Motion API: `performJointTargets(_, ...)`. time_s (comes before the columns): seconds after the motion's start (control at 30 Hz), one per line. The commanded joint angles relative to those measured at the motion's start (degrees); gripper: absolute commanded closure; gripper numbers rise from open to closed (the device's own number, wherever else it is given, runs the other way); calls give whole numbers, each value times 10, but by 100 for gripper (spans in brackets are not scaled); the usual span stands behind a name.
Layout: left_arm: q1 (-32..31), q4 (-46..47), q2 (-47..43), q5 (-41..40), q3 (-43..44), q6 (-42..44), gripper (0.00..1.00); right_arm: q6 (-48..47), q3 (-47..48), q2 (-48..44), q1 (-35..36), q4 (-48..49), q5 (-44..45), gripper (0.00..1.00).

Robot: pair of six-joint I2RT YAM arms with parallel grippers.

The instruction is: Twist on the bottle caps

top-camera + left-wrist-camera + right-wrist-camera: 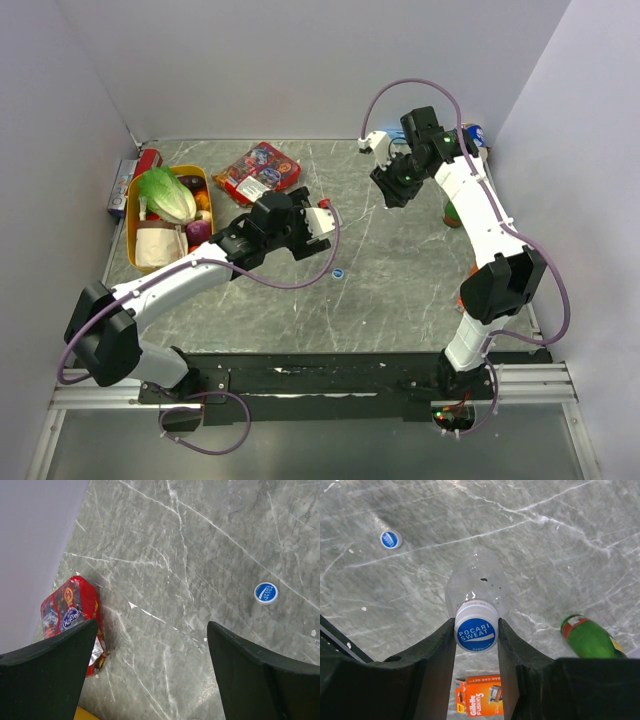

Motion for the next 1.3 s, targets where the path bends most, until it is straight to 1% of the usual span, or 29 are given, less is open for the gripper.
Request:
performJointTargets(0.0,4,27,-22,-1,4,-13,4,12,14,8,-1,1,19,98)
performJointTargets(0.23,8,31,-16,-5,6,-13,4,19,-27,3,-1,35,19,86)
performJointTargets(0.53,11,34,-7,-6,12,-11,4,29,-42,8,-1,56,19,74)
performJointTargets(0.57,12,34,-7,-5,12,-10,4,30,-43,9,0,60,20,71)
performJointTargets(0.6,12,34,-7,-5,12,-9,4,31,-44,8,-1,61,21,65)
performJointTargets(0.67,13,34,-6,-6,13,-10,4,32,-49,6,-1,65,22,56)
performJointTargets(0.7,13,34,-5,-6,14,-10,4,33,-51,6,-1,69,24,44)
performJointTargets(0.73,13,35,-4,-7,14,-10,4,36,-54,6,-1,72,25,41)
performJointTargets(0.9,14,36,0,-7,16,-7,4,42,-53,10,-1,75,21,37)
performJointTargets(1.27,16,37,-1,-7,17,-5,4,49,-51,13,-1,85,20,35)
